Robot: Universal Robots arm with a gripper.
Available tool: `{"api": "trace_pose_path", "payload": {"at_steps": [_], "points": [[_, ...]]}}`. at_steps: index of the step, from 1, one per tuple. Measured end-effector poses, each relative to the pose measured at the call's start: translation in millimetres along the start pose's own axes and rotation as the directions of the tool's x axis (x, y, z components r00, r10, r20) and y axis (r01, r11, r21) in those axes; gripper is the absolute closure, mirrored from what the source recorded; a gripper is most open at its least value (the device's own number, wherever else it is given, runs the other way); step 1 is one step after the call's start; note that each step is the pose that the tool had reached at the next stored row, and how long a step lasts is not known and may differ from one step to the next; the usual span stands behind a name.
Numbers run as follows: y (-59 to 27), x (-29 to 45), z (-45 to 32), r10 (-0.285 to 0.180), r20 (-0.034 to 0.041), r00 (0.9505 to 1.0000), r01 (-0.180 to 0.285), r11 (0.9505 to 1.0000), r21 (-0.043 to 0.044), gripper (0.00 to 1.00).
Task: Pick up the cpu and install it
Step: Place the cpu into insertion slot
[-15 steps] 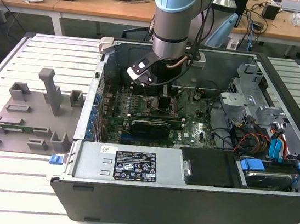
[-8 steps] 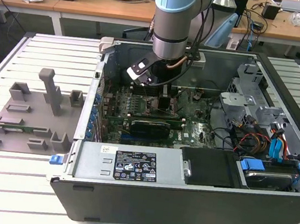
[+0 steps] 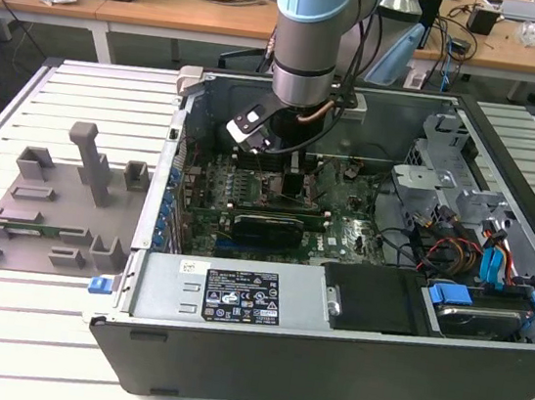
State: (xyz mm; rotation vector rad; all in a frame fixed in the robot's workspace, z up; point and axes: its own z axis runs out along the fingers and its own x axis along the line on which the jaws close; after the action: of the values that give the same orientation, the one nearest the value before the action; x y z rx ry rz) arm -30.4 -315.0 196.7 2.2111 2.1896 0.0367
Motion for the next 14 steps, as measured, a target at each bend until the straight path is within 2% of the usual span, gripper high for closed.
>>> {"api": "trace_pose_path", "payload": {"at_steps": [1,2,14], "points": [[0.0,0.0,0.1,0.0,-0.0001,1.0,0.0,1.0,0.0,0.45],[0.0,0.0,0.0,0.0,0.0001,1.0,0.0,1.0,0.0002,0.38],[0.2,-0.1,-3.0,0.0,0.0004,1.0,0.0,1.0,0.0003,0.38]]}}
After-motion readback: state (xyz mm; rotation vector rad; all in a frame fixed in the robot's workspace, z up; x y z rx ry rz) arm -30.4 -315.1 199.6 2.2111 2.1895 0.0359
